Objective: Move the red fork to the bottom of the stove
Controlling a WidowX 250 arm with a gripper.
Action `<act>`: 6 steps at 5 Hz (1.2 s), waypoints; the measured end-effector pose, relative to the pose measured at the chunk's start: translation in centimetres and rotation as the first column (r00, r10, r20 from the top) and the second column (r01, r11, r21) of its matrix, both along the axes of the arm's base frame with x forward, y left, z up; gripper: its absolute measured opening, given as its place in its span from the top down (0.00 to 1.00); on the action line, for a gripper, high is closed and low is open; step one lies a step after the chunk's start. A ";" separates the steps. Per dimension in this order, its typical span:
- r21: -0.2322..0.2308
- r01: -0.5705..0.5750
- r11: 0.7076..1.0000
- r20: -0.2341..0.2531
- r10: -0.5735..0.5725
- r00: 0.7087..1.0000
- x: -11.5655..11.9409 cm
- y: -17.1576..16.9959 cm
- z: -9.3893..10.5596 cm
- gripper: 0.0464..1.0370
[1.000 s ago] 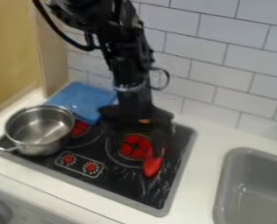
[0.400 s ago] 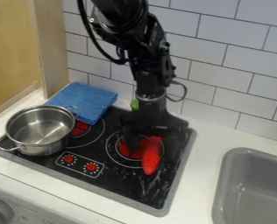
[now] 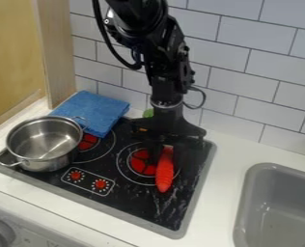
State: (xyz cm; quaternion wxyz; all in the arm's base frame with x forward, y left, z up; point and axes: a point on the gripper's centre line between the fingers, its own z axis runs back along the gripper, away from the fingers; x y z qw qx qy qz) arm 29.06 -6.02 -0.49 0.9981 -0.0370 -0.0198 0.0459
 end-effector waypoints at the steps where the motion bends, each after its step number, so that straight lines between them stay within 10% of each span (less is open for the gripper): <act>1: 0.003 0.002 1.000 0.002 -0.002 1.000 0.0 0.0 0.0 0.71; 6: -0.013 0.182 0.983 -0.033 -0.183 0.983 -2.5 -3.9 0.9 0.71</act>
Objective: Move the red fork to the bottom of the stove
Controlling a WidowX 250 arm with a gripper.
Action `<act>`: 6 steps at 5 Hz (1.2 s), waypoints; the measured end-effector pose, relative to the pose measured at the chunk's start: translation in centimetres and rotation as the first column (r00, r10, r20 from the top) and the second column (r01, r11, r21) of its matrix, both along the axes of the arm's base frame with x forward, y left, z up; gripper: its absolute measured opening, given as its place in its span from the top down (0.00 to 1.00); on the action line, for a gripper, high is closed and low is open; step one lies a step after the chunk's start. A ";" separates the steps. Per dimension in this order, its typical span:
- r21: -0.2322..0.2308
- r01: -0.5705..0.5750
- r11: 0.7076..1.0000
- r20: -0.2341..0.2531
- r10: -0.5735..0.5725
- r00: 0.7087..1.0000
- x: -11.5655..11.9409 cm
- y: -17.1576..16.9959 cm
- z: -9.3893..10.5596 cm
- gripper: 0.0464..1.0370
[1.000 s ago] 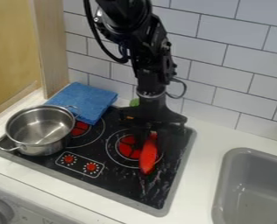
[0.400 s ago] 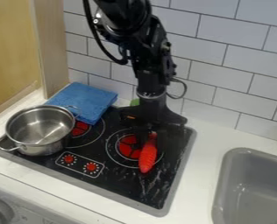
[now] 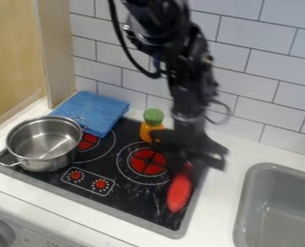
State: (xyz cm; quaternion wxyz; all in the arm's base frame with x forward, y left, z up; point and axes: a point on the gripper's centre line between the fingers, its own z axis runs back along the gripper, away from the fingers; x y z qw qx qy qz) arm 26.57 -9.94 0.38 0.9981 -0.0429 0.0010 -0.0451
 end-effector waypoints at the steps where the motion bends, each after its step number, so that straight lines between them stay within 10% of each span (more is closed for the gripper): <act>1: -0.003 0.025 1.000 0.010 -0.025 1.000 -0.8 0.0 1.0 0.71; 4: -0.010 -0.104 0.995 0.055 0.104 0.993 -2.6 1.3 4.0 0.71; 6: -0.074 -0.362 0.929 -0.026 0.362 0.932 -3.4 0.3 4.9 0.71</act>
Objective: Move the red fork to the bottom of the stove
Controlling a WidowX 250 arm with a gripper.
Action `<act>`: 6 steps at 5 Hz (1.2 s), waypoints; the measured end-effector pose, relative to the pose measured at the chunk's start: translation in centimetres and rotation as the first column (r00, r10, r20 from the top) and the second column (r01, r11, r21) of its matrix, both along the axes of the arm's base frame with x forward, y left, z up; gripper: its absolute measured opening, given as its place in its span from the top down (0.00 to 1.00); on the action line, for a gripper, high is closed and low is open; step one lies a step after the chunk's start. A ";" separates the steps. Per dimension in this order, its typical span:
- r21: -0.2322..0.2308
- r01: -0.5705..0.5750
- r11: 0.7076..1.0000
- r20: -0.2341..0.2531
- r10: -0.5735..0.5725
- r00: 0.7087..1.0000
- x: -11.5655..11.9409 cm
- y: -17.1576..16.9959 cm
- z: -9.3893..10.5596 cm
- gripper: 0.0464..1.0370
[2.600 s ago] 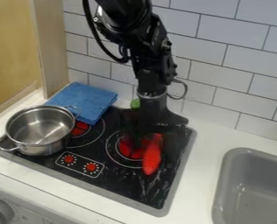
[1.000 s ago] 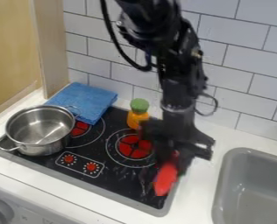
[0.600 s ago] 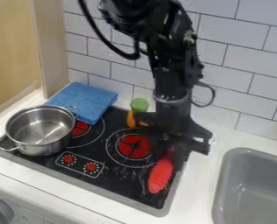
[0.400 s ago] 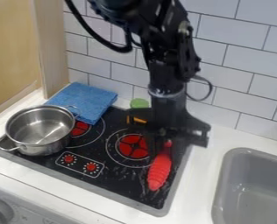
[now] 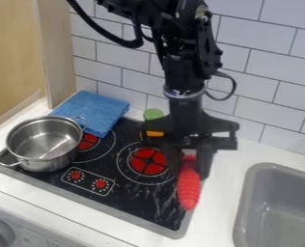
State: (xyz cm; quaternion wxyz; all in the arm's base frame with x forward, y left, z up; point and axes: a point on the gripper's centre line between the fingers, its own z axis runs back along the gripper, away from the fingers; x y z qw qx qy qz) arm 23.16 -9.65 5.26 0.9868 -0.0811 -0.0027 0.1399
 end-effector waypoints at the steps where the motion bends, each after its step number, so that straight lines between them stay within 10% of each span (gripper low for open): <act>1: -0.054 -0.178 0.983 -0.029 0.176 0.984 0.0 -0.7 0.1 0.71; 2: -0.104 -0.365 0.925 -0.030 0.364 0.931 -0.8 -0.5 0.2 0.71; 4: -0.045 -0.682 0.730 0.045 0.684 0.728 -2.0 3.2 -1.3 0.71; 6: 0.041 -0.739 0.672 0.073 0.736 0.673 -1.9 4.9 -3.7 0.71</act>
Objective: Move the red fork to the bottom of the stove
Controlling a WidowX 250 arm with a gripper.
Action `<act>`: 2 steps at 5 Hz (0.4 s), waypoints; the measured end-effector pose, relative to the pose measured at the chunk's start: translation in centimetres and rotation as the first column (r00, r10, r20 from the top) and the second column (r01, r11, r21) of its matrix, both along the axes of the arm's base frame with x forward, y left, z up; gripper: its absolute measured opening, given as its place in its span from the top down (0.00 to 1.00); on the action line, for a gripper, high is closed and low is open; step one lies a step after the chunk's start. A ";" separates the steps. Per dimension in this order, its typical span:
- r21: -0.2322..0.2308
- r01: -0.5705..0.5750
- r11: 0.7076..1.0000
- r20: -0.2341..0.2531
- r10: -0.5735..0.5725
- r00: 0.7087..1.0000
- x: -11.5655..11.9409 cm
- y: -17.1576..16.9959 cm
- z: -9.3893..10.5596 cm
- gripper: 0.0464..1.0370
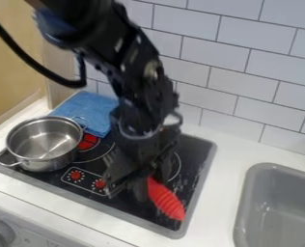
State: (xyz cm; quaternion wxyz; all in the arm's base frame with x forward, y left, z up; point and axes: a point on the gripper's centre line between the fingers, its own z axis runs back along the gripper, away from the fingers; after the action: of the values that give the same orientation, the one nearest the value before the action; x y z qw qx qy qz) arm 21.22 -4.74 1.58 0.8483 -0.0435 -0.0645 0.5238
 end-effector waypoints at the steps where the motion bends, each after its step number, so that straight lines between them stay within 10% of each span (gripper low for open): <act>1: 0.010 -0.033 0.999 -0.020 0.033 0.999 0.8 0.3 -1.1 0.71; 2: 0.017 -0.054 0.998 -0.025 0.054 0.998 0.9 0.4 -1.6 0.71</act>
State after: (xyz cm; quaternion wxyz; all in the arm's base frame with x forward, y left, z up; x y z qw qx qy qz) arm 22.16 -4.37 -0.05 0.8349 -0.0283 -0.0593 0.5465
